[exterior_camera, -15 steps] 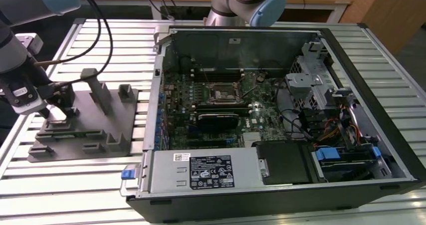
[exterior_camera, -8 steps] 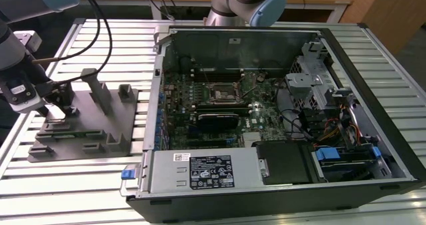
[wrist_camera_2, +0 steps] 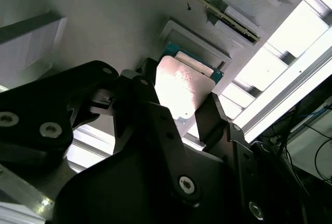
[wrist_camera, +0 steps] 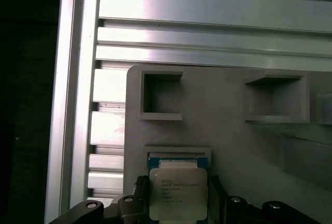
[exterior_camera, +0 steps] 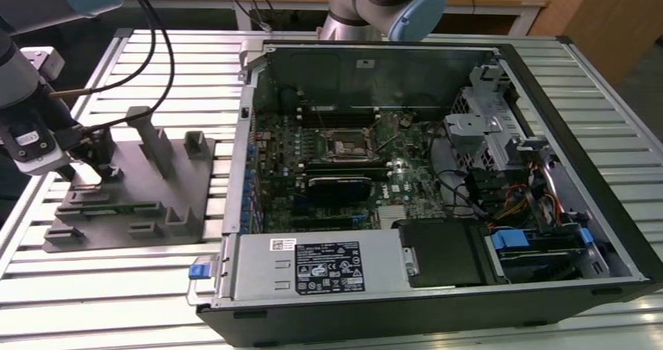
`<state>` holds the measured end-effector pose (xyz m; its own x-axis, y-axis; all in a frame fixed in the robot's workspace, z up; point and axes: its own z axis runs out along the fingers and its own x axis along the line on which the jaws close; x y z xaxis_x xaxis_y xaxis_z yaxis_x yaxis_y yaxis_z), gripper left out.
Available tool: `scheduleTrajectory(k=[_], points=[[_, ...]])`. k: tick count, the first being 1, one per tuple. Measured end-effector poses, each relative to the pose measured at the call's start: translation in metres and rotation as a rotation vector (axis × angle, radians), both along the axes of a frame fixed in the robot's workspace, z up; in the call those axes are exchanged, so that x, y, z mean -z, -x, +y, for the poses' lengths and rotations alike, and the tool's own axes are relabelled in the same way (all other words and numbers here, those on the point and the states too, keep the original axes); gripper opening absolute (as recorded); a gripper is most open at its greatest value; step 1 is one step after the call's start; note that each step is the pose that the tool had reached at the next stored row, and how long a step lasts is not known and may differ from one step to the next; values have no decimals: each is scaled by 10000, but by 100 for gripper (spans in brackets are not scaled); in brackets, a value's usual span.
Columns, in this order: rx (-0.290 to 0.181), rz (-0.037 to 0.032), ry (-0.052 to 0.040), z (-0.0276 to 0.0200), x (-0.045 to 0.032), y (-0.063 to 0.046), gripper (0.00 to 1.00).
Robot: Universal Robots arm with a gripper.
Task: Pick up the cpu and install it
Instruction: 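Pick up the cpu and move it towards the insertion slot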
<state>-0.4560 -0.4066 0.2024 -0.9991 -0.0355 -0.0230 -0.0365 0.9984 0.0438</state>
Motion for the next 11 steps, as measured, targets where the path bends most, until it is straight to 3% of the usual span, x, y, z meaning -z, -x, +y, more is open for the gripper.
scheduleTrajectory(k=[5,7,11], points=[[0,1,0,0,-7,0,54],[0,0,0,0,-77,0,54],[0,2,1,0,-85,0,54]])
